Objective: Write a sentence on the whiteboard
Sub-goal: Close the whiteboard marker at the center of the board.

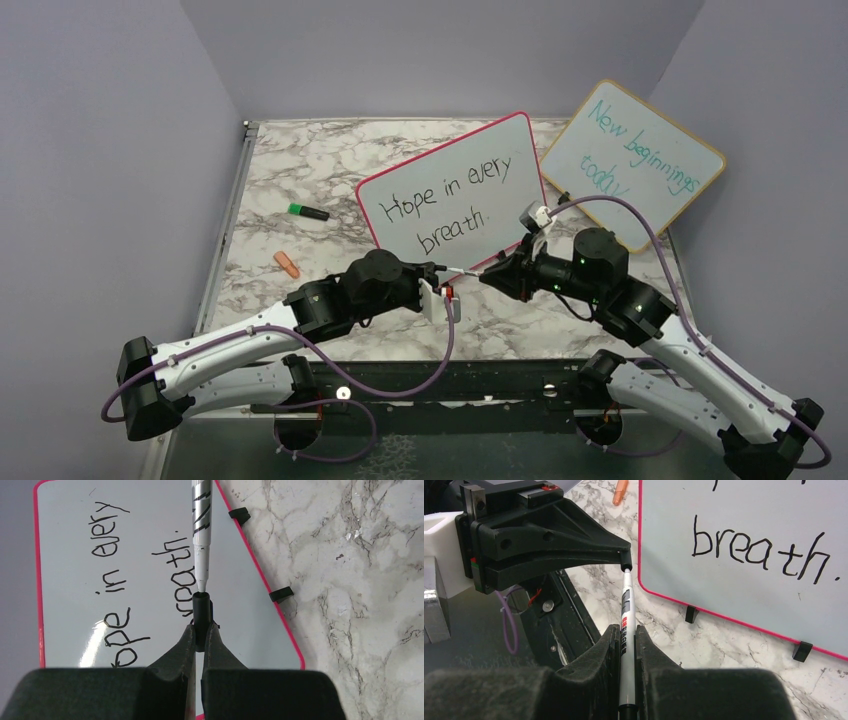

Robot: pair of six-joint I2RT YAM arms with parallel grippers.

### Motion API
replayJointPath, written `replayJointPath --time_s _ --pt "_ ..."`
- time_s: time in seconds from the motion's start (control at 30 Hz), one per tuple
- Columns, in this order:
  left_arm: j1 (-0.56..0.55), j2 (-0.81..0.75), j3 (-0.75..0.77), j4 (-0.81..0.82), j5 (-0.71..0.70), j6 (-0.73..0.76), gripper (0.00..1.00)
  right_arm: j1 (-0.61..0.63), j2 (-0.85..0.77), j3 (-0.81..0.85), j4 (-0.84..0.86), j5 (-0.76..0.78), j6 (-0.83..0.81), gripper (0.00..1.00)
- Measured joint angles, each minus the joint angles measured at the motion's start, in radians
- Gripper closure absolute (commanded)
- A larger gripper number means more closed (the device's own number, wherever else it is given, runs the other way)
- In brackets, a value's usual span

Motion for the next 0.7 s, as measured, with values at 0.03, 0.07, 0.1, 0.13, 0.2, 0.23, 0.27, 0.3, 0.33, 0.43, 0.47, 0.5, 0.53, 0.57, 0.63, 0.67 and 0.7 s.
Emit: replayJointPath --time_s 0.03,0.07,0.1,0.13,0.2,0.23,0.27,0.3,0.33,0.43,0.47,0.5,0.53,0.57,0.63,0.67,0.7 --pt "0.0 0.0 0.0 0.002 0.003 0.0 1.0 0.0 0.002 0.0 0.001 0.0 0.0 0.99" --pt "0.0 0.0 0.0 0.002 0.006 0.0 1.0 0.0 0.003 0.0 0.003 -0.001 0.0 0.99" --pt "0.0 0.0 0.0 0.003 0.009 0.0 1.0 0.0 0.006 0.0 0.006 -0.002 0.0 0.99" --pt "0.0 0.0 0.0 0.003 0.017 0.0 1.0 0.0 0.009 0.0 0.008 -0.004 0.0 0.99" --pt "0.0 0.0 0.0 0.002 0.031 0.0 1.0 0.0 0.017 0.0 0.01 -0.009 0.0 0.99" --pt "0.0 0.0 0.0 0.002 0.037 -0.001 1.0 0.0 0.021 0.0 0.011 -0.012 0.0 0.99" --pt "0.0 0.001 0.001 0.002 0.043 -0.002 1.0 0.0 0.028 0.0 0.014 -0.016 0.001 0.99" --pt "0.0 0.004 0.003 0.0 0.05 -0.003 1.0 0.0 0.033 0.0 0.016 -0.018 0.001 0.99" --pt "0.0 0.007 0.006 -0.003 0.058 -0.003 1.0 0.0 0.039 0.0 0.018 -0.022 0.002 0.99" --pt "0.0 0.02 0.031 -0.025 0.075 -0.008 1.0 0.0 0.061 0.0 0.03 -0.03 0.001 0.99" --pt "0.0 0.025 0.039 -0.029 0.083 -0.01 1.0 0.0 0.07 0.0 0.036 -0.034 0.001 0.99" --pt "0.0 0.033 0.051 -0.04 0.087 -0.017 1.0 0.0 0.079 0.002 0.04 -0.039 0.0 0.99" --pt "0.001 0.041 0.064 -0.06 0.089 -0.021 1.0 0.0 0.087 0.005 0.043 -0.045 0.001 0.99" --pt "0.004 0.049 0.075 -0.074 0.089 -0.025 1.0 0.0 0.095 0.01 0.043 -0.049 0.0 0.99" --pt "0.009 0.068 0.1 -0.1 0.089 -0.036 1.0 -0.002 0.11 0.018 0.043 -0.057 0.0 0.99" --pt "0.013 0.078 0.113 -0.114 0.089 -0.044 1.0 -0.003 0.117 0.021 0.043 -0.06 0.0 0.99" --pt "0.014 0.088 0.124 -0.127 0.089 -0.049 1.0 -0.004 0.123 0.024 0.043 -0.061 0.0 0.99"
